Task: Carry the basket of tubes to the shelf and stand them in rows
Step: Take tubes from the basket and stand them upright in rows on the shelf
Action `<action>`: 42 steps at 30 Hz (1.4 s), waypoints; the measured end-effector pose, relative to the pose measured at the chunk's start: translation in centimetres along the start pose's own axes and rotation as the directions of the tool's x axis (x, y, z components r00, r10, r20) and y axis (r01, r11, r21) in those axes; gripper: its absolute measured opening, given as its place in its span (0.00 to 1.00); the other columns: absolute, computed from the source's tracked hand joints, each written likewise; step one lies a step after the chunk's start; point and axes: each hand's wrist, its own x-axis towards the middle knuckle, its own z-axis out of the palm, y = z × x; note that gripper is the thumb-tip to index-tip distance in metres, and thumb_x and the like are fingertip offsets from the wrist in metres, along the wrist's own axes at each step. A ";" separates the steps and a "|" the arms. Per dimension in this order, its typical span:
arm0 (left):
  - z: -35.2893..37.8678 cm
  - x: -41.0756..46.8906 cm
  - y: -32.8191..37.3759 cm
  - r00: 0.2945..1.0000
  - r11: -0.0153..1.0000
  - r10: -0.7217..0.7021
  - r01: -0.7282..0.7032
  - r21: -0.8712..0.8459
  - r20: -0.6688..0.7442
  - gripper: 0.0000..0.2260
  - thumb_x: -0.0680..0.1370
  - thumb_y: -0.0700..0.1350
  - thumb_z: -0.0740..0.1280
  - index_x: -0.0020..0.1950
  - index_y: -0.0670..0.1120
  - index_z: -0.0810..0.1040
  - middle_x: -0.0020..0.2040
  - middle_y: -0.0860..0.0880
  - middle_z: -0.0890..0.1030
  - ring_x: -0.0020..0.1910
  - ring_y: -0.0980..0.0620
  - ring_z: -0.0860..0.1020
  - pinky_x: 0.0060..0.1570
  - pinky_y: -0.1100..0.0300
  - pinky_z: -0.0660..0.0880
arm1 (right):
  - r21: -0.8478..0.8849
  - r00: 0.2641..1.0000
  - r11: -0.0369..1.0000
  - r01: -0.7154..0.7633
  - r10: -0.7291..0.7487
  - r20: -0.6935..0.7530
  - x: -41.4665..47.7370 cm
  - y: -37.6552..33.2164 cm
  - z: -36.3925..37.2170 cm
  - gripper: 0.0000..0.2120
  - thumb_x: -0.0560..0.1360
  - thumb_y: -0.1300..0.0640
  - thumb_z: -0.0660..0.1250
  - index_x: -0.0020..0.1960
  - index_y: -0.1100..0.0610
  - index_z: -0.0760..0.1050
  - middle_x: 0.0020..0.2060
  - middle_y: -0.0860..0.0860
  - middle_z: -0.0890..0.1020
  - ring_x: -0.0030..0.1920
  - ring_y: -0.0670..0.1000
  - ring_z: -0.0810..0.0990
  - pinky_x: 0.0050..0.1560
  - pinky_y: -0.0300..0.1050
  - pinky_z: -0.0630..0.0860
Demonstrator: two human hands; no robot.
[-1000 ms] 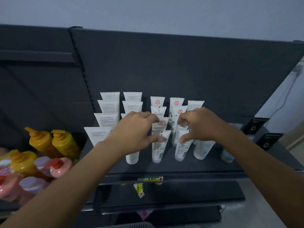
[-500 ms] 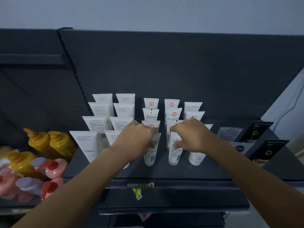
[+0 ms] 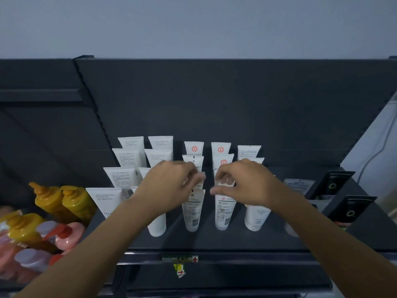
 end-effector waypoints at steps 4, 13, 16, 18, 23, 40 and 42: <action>-1.2 2.8 -0.7 0.995 0.997 -0.053 0.047 -0.068 -0.082 0.11 0.79 0.57 0.64 0.53 0.53 0.81 0.47 0.57 0.83 0.45 0.56 0.80 0.43 0.54 0.79 | 0.096 0.986 0.995 -0.010 0.026 -0.163 2.1 1.1 -2.3 0.14 0.72 0.38 0.72 0.50 0.47 0.82 0.40 0.39 0.82 0.44 0.41 0.82 0.48 0.48 0.80; 1.2 5.0 -1.0 0.961 0.973 -0.017 -0.048 0.226 0.277 0.15 0.75 0.55 0.71 0.60 0.53 0.80 0.53 0.49 0.83 0.52 0.46 0.78 0.46 0.56 0.70 | -0.105 0.989 0.994 -0.010 0.026 0.144 5.3 2.6 -0.1 0.15 0.65 0.46 0.80 0.47 0.51 0.82 0.41 0.47 0.82 0.46 0.51 0.80 0.43 0.48 0.78; 1.8 4.9 -1.0 0.969 0.972 -0.023 -0.036 0.233 0.245 0.13 0.76 0.54 0.69 0.60 0.53 0.79 0.52 0.48 0.82 0.51 0.45 0.77 0.44 0.56 0.68 | -0.162 0.992 0.986 0.034 -0.013 0.126 5.3 2.8 0.8 0.14 0.67 0.49 0.78 0.36 0.55 0.76 0.31 0.49 0.76 0.43 0.55 0.79 0.36 0.48 0.71; 2.0 5.0 -1.3 0.972 0.975 -0.035 -0.017 0.220 0.232 0.14 0.76 0.54 0.69 0.59 0.52 0.80 0.51 0.48 0.83 0.50 0.45 0.77 0.45 0.55 0.71 | -0.168 0.992 0.985 0.048 -0.027 0.126 5.3 2.9 1.0 0.18 0.67 0.50 0.78 0.32 0.56 0.70 0.28 0.49 0.72 0.41 0.56 0.78 0.34 0.48 0.69; 1.8 5.1 -1.6 0.972 0.977 -0.053 0.003 0.215 0.227 0.13 0.74 0.54 0.71 0.57 0.52 0.82 0.48 0.48 0.83 0.48 0.46 0.78 0.43 0.56 0.71 | -0.150 0.993 0.987 0.055 -0.038 0.114 5.2 3.0 0.9 0.13 0.67 0.50 0.77 0.34 0.54 0.75 0.30 0.47 0.75 0.43 0.55 0.78 0.36 0.48 0.72; 1.5 7.3 5.6 0.999 0.994 0.048 -0.049 -0.093 -0.019 0.13 0.76 0.56 0.69 0.58 0.53 0.82 0.50 0.57 0.84 0.48 0.55 0.82 0.51 0.56 0.78 | -0.001 0.977 0.978 -0.210 0.210 0.026 -3.2 13.0 -7.2 0.17 0.67 0.42 0.78 0.51 0.48 0.84 0.39 0.39 0.84 0.44 0.38 0.81 0.52 0.47 0.81; 2.5 8.4 7.6 0.996 0.992 0.089 -0.088 -0.089 0.011 0.13 0.77 0.56 0.69 0.59 0.53 0.82 0.50 0.56 0.85 0.49 0.54 0.82 0.52 0.57 0.77 | 0.003 0.969 0.972 -0.236 0.235 0.071 -4.0 14.6 -6.7 0.20 0.65 0.41 0.78 0.53 0.49 0.84 0.42 0.40 0.84 0.44 0.39 0.82 0.52 0.46 0.82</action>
